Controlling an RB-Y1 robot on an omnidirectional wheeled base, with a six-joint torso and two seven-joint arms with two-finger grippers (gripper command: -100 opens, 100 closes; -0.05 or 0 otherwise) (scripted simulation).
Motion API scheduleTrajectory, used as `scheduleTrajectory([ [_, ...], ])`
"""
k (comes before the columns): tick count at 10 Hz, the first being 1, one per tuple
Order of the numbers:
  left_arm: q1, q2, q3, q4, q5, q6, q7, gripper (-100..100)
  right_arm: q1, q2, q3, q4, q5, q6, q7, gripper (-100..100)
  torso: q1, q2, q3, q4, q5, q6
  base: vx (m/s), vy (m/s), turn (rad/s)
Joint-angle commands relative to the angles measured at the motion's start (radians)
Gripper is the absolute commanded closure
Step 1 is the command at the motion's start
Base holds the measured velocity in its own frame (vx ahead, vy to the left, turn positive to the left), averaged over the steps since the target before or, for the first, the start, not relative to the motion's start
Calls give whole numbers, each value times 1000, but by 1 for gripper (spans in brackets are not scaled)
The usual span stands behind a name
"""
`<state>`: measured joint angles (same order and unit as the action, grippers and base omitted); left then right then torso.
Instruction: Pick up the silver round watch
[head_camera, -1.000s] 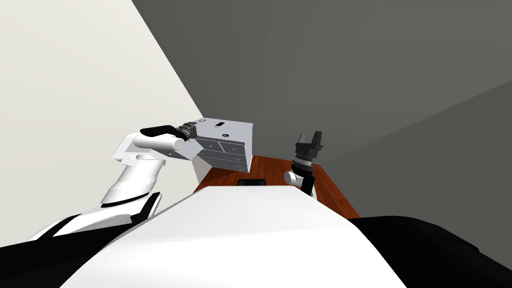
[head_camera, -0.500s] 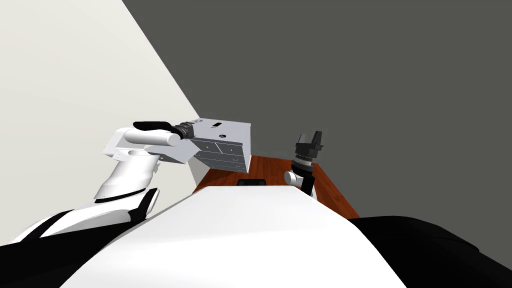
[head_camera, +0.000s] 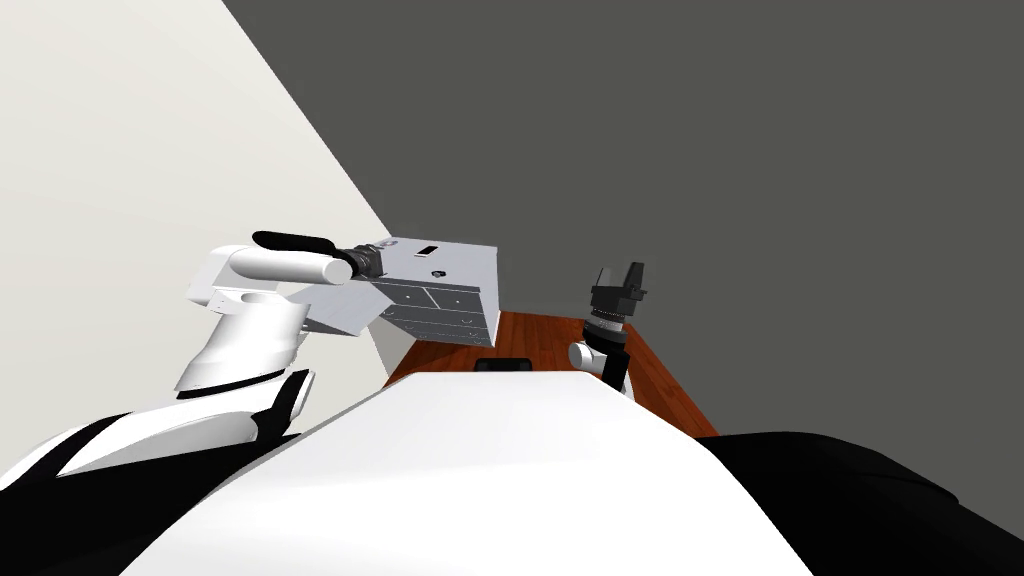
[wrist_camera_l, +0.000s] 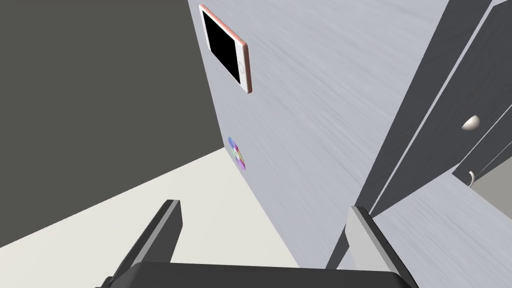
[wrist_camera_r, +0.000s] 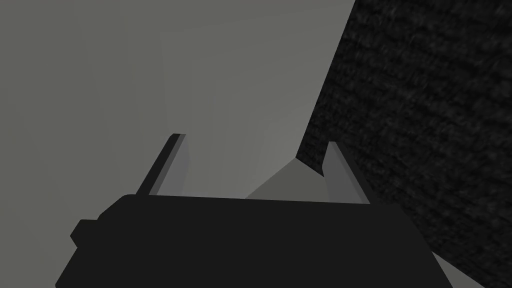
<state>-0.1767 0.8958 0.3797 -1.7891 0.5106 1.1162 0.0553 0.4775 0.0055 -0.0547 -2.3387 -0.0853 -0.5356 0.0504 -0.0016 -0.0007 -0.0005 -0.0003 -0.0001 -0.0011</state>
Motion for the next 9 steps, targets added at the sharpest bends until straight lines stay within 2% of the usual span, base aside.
scheduleTrajectory([
  [1, -29, 25, 10, 34, 25, 50, 6, -100, 0, 0, 0, 0, 0, 0, 0, 0, 0, 0, 0, 0, 0, 0, 23, -29, -109],
  [3, -29, 25, 10, 34, 25, 83, 6, -100, 0, 0, 0, 0, 0, 0, 0, 0, -1, -1, 0, 0, 0, 0, 18, -24, -36],
  [4, -58, 47, 17, 69, 47, 122, 11, -100, 0, 0, 0, 0, 0, 0, 0, 0, 0, 0, 0, 0, 0, 0, 11, -32, -109],
  [5, -58, 47, 17, 69, 47, 147, 11, -100, 0, 0, 0, 0, 0, 0, 0, 0, -1, 0, 0, 0, 0, 1, 22, -38, -73],
  [6, -85, 67, 24, 104, 67, 175, 18, -100, 0, 0, 0, 0, 0, 0, 0, 0, -1, 0, 0, 0, 0, 0, 35, -53, -103],
  [8, -85, 67, 24, 104, 67, 219, 18, -100, 0, 0, 0, 0, 0, 0, 0, 0, -2, -1, -1, 0, 0, 0, 21, -34, -28],
  [9, -111, 84, 29, 138, 86, 256, 24, -100, 0, 0, 0, 0, 0, 0, 0, 0, -1, 0, 0, 0, 0, 0, 24, -34, -94],
])
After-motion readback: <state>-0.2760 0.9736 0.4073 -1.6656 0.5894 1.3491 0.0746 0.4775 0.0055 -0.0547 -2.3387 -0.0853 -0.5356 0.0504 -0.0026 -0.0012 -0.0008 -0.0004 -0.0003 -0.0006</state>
